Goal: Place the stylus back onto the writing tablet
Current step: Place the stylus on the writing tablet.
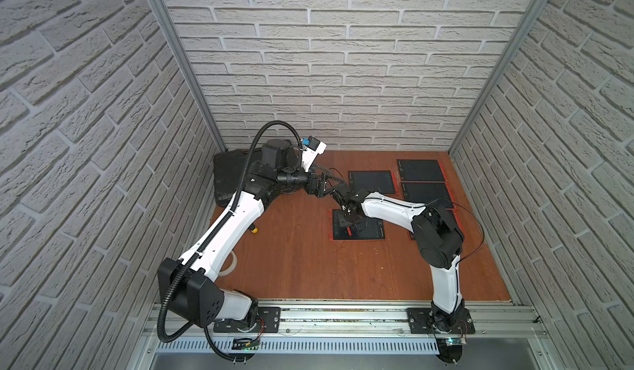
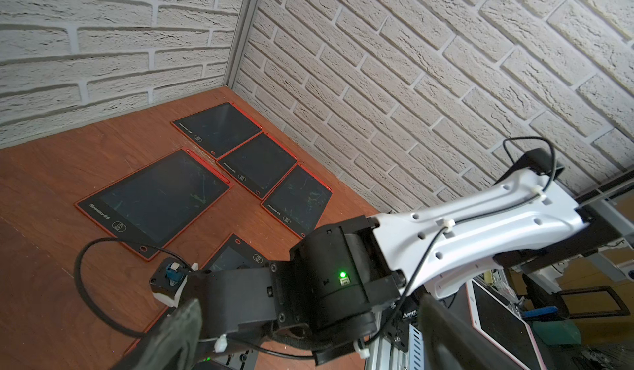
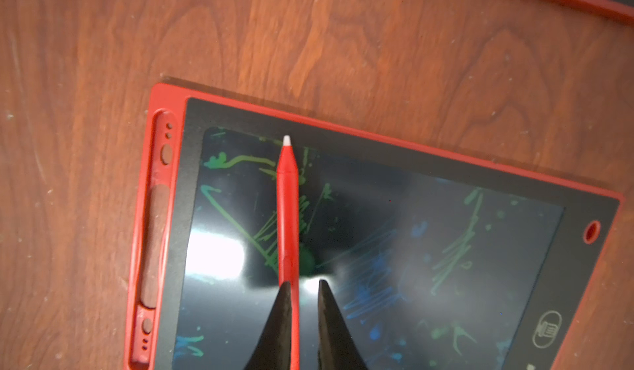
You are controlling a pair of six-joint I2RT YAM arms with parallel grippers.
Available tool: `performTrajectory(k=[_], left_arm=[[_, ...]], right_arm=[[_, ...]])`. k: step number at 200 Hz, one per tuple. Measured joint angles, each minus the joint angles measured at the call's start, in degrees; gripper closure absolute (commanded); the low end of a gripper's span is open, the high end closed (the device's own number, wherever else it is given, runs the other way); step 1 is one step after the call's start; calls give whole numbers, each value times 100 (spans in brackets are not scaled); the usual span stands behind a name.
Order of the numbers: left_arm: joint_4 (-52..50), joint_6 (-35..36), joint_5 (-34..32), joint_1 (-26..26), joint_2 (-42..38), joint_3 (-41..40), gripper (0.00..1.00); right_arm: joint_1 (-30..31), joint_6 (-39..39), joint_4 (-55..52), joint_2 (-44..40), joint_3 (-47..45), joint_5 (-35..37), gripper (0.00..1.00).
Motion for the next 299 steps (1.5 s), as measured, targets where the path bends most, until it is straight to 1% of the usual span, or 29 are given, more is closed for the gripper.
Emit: performTrajectory(k=[97, 173, 244, 299], left_arm=[[-28, 31, -15, -4, 22, 0, 2], [-44, 44, -17, -31, 22, 0, 2], [-46, 44, -17, -31, 22, 0, 2], [-46, 44, -17, -31, 22, 0, 2]], right_arm=[[-4, 63, 98, 0, -39, -142, 84], [-4, 118, 136, 85, -85, -173, 81], [24, 293, 164, 98, -85, -177, 88], [155, 789, 282, 151, -33, -304, 89]])
